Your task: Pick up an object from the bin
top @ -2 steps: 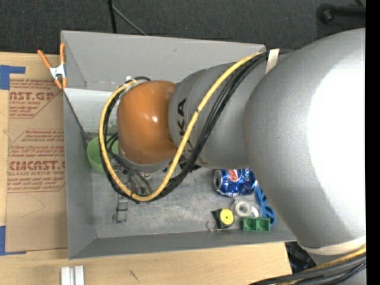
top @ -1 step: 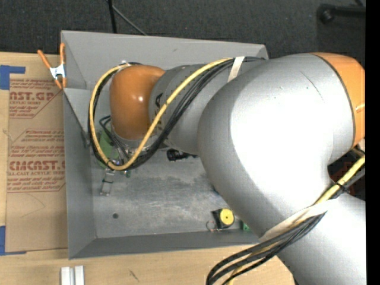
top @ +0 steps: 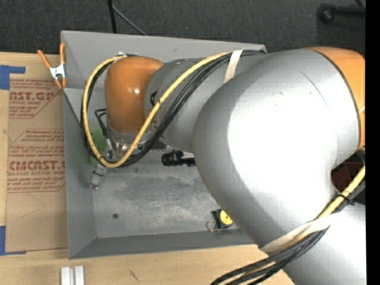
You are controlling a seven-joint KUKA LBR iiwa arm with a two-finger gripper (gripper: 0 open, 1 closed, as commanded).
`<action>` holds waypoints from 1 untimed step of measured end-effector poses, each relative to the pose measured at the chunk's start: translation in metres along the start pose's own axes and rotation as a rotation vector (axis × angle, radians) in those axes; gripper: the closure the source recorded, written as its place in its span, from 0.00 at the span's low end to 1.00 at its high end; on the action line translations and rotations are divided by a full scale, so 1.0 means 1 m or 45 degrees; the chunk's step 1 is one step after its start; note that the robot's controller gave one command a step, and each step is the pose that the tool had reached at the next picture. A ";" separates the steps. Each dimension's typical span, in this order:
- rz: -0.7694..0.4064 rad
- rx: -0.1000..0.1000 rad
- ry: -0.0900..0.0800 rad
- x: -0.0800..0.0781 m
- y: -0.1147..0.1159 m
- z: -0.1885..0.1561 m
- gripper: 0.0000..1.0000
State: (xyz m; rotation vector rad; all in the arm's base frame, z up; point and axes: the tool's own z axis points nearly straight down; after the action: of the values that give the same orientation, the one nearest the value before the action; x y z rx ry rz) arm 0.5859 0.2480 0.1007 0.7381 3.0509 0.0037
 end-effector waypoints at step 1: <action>0.143 0.003 0.003 0.006 -0.003 0.001 0.00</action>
Offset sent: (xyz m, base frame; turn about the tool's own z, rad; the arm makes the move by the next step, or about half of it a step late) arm -0.0064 -0.0009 -0.0007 0.1141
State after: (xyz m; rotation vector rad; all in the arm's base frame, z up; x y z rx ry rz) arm 0.5793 0.2476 0.0994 0.9091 3.0073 0.0005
